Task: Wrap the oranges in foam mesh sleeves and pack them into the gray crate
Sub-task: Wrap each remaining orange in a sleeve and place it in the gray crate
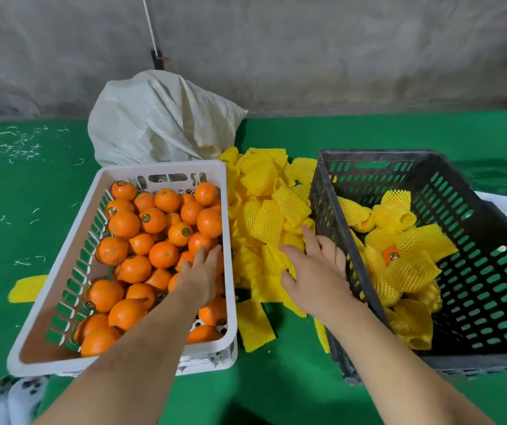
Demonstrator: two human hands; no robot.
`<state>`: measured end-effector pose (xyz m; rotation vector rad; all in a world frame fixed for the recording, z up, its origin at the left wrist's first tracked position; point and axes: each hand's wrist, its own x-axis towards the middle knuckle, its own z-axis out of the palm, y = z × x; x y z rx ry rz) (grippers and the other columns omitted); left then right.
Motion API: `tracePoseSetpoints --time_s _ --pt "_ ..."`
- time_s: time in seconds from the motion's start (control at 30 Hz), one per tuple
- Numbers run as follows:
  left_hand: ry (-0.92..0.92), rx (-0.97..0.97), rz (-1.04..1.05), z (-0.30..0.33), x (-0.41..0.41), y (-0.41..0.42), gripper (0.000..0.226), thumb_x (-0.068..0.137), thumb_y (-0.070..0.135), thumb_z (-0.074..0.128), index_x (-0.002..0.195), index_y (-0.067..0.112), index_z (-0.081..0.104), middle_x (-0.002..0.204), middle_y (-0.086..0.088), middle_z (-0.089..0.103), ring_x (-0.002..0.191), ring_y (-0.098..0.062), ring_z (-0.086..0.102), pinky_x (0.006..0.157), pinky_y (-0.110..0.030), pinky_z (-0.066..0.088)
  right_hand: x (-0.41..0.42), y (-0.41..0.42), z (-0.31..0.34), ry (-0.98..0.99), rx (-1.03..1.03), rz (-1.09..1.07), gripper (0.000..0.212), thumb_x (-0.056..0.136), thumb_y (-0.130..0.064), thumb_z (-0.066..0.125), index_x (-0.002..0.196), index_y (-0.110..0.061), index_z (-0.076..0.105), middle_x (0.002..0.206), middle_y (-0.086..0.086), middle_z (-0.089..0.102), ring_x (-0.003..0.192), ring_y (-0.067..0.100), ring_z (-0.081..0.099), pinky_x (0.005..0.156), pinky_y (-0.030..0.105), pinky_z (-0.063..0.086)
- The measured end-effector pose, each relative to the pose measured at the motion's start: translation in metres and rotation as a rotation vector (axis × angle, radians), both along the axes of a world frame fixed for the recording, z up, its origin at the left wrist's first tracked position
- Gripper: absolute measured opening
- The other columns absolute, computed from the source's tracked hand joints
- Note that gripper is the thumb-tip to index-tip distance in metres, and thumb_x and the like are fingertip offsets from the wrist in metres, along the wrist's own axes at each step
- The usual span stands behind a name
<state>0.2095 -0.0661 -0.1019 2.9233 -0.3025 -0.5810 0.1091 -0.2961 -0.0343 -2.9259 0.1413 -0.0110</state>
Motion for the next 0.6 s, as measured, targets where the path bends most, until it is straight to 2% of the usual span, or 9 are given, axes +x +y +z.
tracePoseSetpoints --time_s 0.07,0.13,0.2,0.27,0.37,0.47,0.5,0.57,0.6 --pt "-0.040 0.001 0.096 -0.002 -0.001 0.001 0.087 0.100 0.020 0.067 0.164 0.039 0.011 0.162 -0.009 0.018 0.142 -0.042 0.040 0.113 -0.049 0.046 -0.010 0.017 -0.022 0.200 0.126 0.097 0.029 0.096 -0.046 0.055 0.124 -0.043 0.061 0.171 0.000 0.000 0.151 0.031 0.001 0.121 0.053 0.012" --pt "-0.088 -0.024 0.173 -0.004 0.001 0.007 0.080 0.096 0.020 0.072 0.159 0.034 0.026 0.149 -0.010 0.029 0.125 -0.037 0.053 0.098 -0.044 0.057 -0.024 0.031 -0.048 0.432 0.112 0.262 0.021 0.095 -0.039 0.058 0.113 -0.041 0.067 0.171 -0.003 -0.009 0.154 0.033 -0.011 0.122 0.056 0.001" --pt "-0.100 -0.076 0.239 0.003 0.001 0.011 0.075 0.094 0.032 0.077 0.154 0.030 0.033 0.141 -0.010 0.033 0.112 -0.034 0.058 0.087 -0.042 0.062 -0.038 0.038 -0.071 0.687 0.031 0.403 0.030 0.095 -0.033 0.058 0.123 -0.040 0.068 0.171 -0.002 -0.014 0.154 0.036 -0.021 0.123 0.059 -0.010" --pt "-0.111 -0.235 0.337 0.011 0.001 0.017 0.078 0.092 0.040 0.079 0.154 0.030 0.033 0.143 -0.011 0.033 0.100 -0.030 0.063 0.078 -0.041 0.063 -0.045 0.039 -0.087 0.840 -0.078 0.462 0.046 0.097 -0.031 0.056 0.144 -0.035 0.056 0.171 0.000 -0.013 0.154 0.037 -0.022 0.124 0.057 -0.011" --pt "-0.202 -0.527 0.420 0.023 -0.010 0.025 0.084 0.089 0.044 0.082 0.157 0.034 0.032 0.147 -0.008 0.031 0.095 -0.019 0.056 0.072 -0.027 0.056 -0.046 0.037 -0.100 0.830 -0.080 0.434 0.064 0.102 -0.033 0.050 0.160 -0.020 0.030 0.172 -0.002 0.004 0.157 0.033 -0.012 0.126 0.053 -0.004" --pt "-0.302 -0.788 0.427 0.037 -0.034 0.023 0.085 0.084 0.053 0.083 0.154 0.038 0.038 0.141 0.005 0.033 0.102 -0.006 0.048 0.083 -0.015 0.043 -0.042 0.033 -0.105 0.781 -0.077 0.421 0.057 0.104 -0.034 0.046 0.158 -0.019 0.035 0.171 -0.003 0.010 0.157 0.032 -0.010 0.125 0.054 -0.003" --pt "-0.310 -0.863 0.420 0.041 -0.042 0.020 0.085 0.081 0.058 0.082 0.152 0.039 0.041 0.139 0.009 0.033 0.106 0.000 0.044 0.087 -0.011 0.040 -0.040 0.033 -0.107 0.775 -0.087 0.416 0.056 0.104 -0.034 0.045 0.157 -0.020 0.037 0.172 -0.002 0.007 0.157 0.032 -0.012 0.125 0.054 -0.004" --pt "-0.312 -0.984 0.400 0.049 -0.059 0.009 0.085 0.076 0.064 0.077 0.150 0.040 0.043 0.136 0.011 0.036 0.106 0.016 0.043 0.085 -0.004 0.038 -0.040 0.033 -0.114 0.772 -0.104 0.380 0.054 0.104 -0.034 0.044 0.156 -0.023 0.039 0.172 -0.002 -0.004 0.156 0.033 -0.017 0.124 0.054 -0.007" --pt "-0.296 -1.030 0.394 0.052 -0.066 0.003 0.085 0.076 0.065 0.076 0.150 0.040 0.043 0.135 0.011 0.037 0.110 0.016 0.044 0.086 -0.006 0.039 -0.040 0.034 -0.117 0.764 -0.112 0.366 0.054 0.104 -0.034 0.044 0.156 -0.022 0.039 0.172 -0.002 -0.007 0.155 0.033 -0.019 0.125 0.054 -0.006"
